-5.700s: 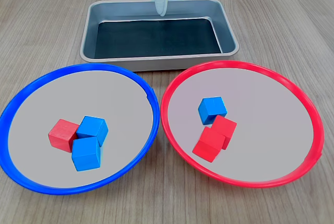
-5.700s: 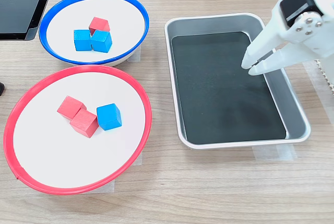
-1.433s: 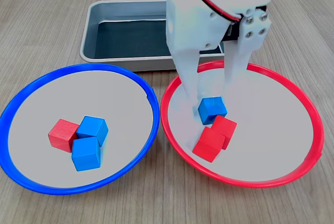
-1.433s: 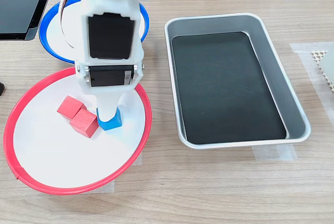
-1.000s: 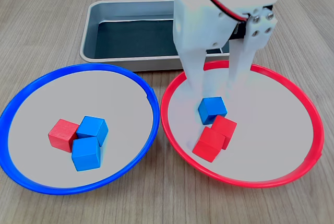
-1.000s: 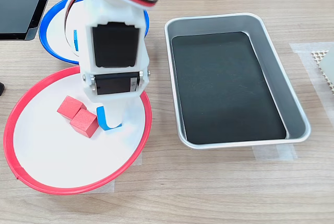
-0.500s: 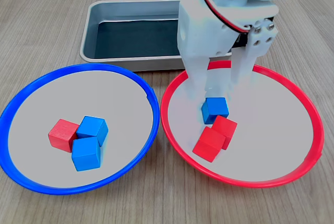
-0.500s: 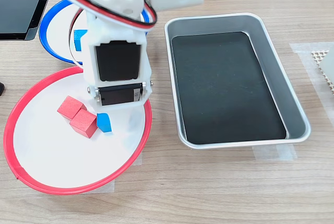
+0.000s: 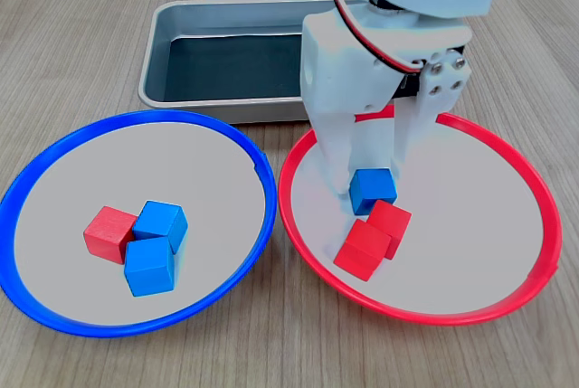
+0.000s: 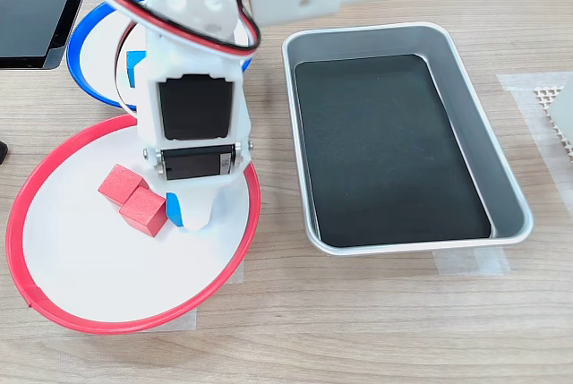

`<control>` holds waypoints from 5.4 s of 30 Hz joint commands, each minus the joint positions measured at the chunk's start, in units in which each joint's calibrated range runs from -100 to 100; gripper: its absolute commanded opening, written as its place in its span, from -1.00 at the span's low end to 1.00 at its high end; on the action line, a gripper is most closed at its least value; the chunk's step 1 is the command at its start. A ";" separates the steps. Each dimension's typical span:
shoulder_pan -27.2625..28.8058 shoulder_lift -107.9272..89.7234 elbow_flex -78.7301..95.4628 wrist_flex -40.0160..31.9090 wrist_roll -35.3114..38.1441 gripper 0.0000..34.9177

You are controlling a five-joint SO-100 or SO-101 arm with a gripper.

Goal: Relocate any misplaced blocks to their matching dishes.

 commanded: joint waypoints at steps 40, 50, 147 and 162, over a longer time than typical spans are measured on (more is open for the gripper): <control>-0.51 -4.80 -4.52 -0.89 -2.20 -0.98; 2.88 -13.76 -4.88 -0.06 -0.83 -0.98; 23.78 -23.14 19.51 -14.76 -31.36 -0.59; 27.07 -17.68 15.51 -17.48 -34.68 -0.37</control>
